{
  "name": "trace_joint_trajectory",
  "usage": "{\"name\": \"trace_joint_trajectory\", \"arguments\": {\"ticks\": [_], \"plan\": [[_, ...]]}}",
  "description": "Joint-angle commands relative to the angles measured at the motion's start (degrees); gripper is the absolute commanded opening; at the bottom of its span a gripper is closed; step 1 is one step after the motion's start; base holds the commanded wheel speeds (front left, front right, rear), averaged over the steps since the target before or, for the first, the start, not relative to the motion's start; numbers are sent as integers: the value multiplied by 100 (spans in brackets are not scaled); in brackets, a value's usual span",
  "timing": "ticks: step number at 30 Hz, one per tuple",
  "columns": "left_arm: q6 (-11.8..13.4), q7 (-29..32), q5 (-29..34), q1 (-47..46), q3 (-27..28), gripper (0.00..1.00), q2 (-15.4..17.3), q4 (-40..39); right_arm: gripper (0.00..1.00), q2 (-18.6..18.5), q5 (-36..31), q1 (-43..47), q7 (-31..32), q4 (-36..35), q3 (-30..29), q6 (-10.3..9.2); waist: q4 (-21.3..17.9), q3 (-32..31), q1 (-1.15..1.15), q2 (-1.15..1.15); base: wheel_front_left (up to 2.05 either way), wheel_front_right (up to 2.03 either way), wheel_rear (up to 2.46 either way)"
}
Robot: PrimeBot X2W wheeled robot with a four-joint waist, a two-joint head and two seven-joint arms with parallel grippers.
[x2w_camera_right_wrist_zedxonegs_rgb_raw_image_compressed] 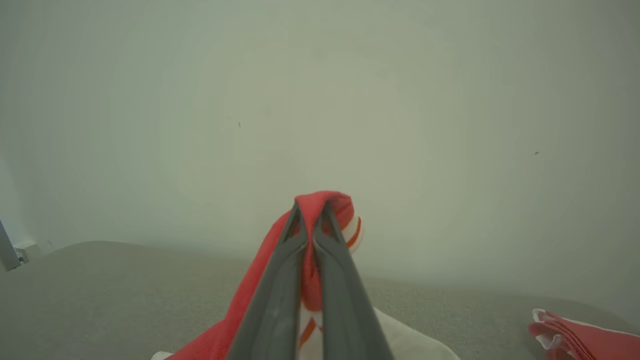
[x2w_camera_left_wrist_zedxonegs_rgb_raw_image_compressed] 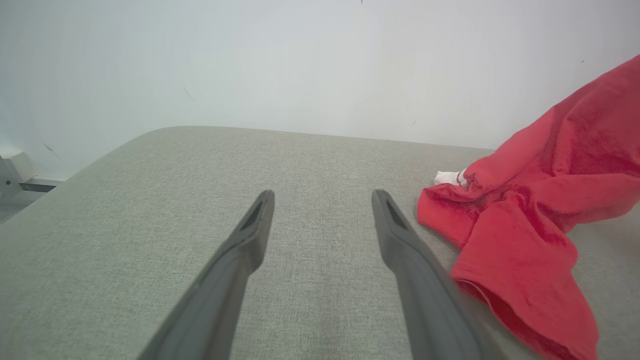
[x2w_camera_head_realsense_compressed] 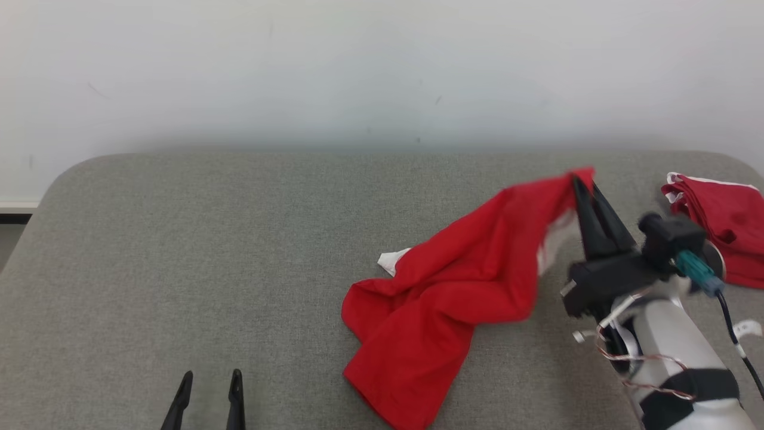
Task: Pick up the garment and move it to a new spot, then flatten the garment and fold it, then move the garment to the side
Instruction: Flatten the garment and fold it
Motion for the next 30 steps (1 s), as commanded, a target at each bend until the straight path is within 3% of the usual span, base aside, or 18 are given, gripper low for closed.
{"name": "trace_joint_trajectory", "arguments": {"ticks": [1, 10, 11, 12, 13, 20, 30], "plan": [[0, -17, -27, -62, -34, 100, -7, 22, 0, -41, -42, 115, -1, 161, -105, -12, -9, 40, 0, 0, 0, 0, 0], [34, -17, -63, -107, -288, 100, -7, 71, 0, 24, -209, 218, -1, 1144, -673, -12, -72, 151, 0, 0, 0, 0, 0], [34, -17, -61, -105, -315, 100, -7, 82, 38, 51, -257, 210, -1, 1161, -727, -12, -77, 150, 0, 0, 0, 0, 0], [33, -17, -63, -112, -334, 100, -7, 96, 93, 71, -310, 207, -1, 1129, -788, -13, -81, 148, 0, 0, 0, 0, 0], [40, -17, -63, -120, -342, 100, -5, 99, 100, 100, -346, 204, -1, 1054, -857, -13, -89, 145, 0, 0, 0, 0, 0], [2, -17, -62, -122, -493, 100, -7, 143, 100, 184, -588, 592, 0, -237, -1241, -13, -159, 100, 0, 0, 0, 0, 0], [-57, -17, -89, 32, -988, 100, -5, 265, 100, 378, -513, 1707, 0, -1791, -1132, -13, -375, 86, 0, 0, 0, 0, 0]]}}
